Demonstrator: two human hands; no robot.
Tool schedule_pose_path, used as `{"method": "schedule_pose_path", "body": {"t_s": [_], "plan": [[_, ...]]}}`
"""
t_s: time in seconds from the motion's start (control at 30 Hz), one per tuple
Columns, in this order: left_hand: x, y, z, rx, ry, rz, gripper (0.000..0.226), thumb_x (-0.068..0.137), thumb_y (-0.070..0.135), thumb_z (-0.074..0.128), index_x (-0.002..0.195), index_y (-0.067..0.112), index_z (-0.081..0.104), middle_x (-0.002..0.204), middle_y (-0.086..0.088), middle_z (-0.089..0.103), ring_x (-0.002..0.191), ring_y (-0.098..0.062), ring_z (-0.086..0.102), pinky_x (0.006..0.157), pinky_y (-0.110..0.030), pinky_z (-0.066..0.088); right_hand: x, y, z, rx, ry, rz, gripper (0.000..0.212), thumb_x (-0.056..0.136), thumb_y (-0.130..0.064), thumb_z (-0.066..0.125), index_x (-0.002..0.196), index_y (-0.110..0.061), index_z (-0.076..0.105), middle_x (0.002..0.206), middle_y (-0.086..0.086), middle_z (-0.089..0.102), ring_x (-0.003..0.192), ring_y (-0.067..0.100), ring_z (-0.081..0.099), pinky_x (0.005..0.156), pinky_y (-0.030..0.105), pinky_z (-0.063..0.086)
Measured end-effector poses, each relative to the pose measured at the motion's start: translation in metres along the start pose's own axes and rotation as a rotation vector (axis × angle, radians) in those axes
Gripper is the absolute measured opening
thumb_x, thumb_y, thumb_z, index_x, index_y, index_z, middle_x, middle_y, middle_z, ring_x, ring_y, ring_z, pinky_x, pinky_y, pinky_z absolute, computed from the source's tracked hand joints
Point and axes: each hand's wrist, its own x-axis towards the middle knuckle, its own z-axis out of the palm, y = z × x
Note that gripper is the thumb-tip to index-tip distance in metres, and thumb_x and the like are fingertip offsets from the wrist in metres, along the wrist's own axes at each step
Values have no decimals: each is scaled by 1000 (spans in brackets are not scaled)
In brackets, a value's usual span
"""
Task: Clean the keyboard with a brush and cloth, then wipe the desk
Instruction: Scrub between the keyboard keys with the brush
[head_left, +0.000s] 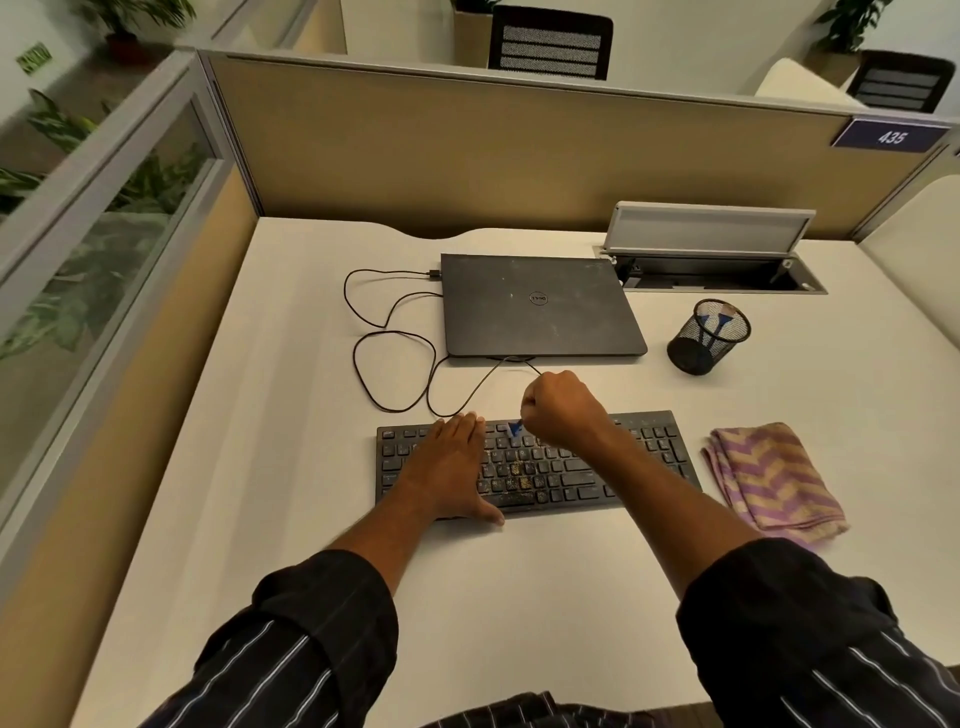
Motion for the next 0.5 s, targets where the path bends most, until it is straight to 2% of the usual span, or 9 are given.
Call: {"method": "schedule_pose_path", "body": {"t_s": [0.17,0.33,0.5], "plan": [[-1,-1,-1,6,2,10,141,64,86,66,159,6,-2,168,-12,2,155,-27,2,126,-41,3,1,-2,-2,-3,20,0,19,89,-13,59,93,-4,75,89,11,73,77,22,67,76,38,59],[-1,-3,0,6,-7,19,141,64,86,65,159,6,-2,168,-12,2,155,-27,2,126,-43,4,2,1,1,-15,-3,40,18,86,-9,56,84,-1,73,82,12,72,71,22,67,72,38,61],[1,-5,2,27,2,22,141,64,88,63,159,7,-1,168,-12,3,155,-26,2,126,-43,3,4,-1,-3,-7,13,36,20,88,-13,60,95,-2,74,91,13,73,79,24,67,77,38,59]]}}
